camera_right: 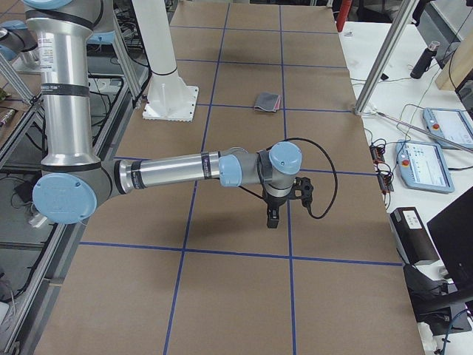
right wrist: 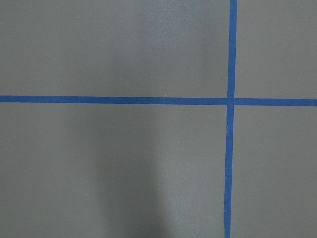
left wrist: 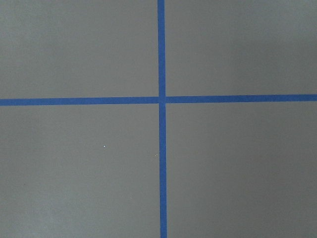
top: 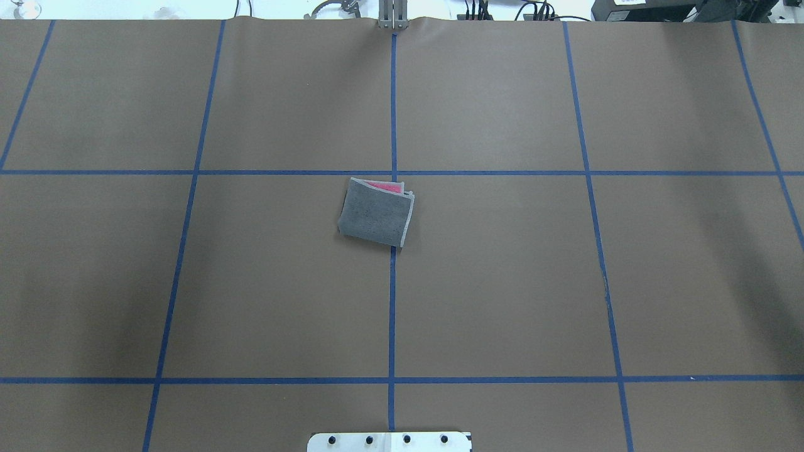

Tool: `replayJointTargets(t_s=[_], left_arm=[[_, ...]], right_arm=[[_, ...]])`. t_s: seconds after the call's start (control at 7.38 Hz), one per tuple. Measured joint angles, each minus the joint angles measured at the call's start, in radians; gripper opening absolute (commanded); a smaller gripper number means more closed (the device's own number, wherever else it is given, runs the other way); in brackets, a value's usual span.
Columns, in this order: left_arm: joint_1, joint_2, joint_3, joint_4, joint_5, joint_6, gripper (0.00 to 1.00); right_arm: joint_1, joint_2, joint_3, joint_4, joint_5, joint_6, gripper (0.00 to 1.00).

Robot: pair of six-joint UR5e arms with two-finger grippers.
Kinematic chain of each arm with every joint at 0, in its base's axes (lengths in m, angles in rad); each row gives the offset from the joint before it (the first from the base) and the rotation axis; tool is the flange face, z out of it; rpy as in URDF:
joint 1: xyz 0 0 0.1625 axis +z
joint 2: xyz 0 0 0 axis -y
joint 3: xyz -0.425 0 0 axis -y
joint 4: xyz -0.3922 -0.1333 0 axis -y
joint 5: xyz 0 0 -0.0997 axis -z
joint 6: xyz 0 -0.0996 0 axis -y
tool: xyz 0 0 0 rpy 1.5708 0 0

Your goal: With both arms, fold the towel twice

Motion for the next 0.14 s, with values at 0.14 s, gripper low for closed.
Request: replayJointTargets(t_s=[0.14], left_arm=[[0.000, -0.003, -0.004, 0.018, 0.000, 0.000, 1.00]], right_arm=[[0.000, 0.002, -0.003, 0.000, -0.001, 0.000, 1.00]])
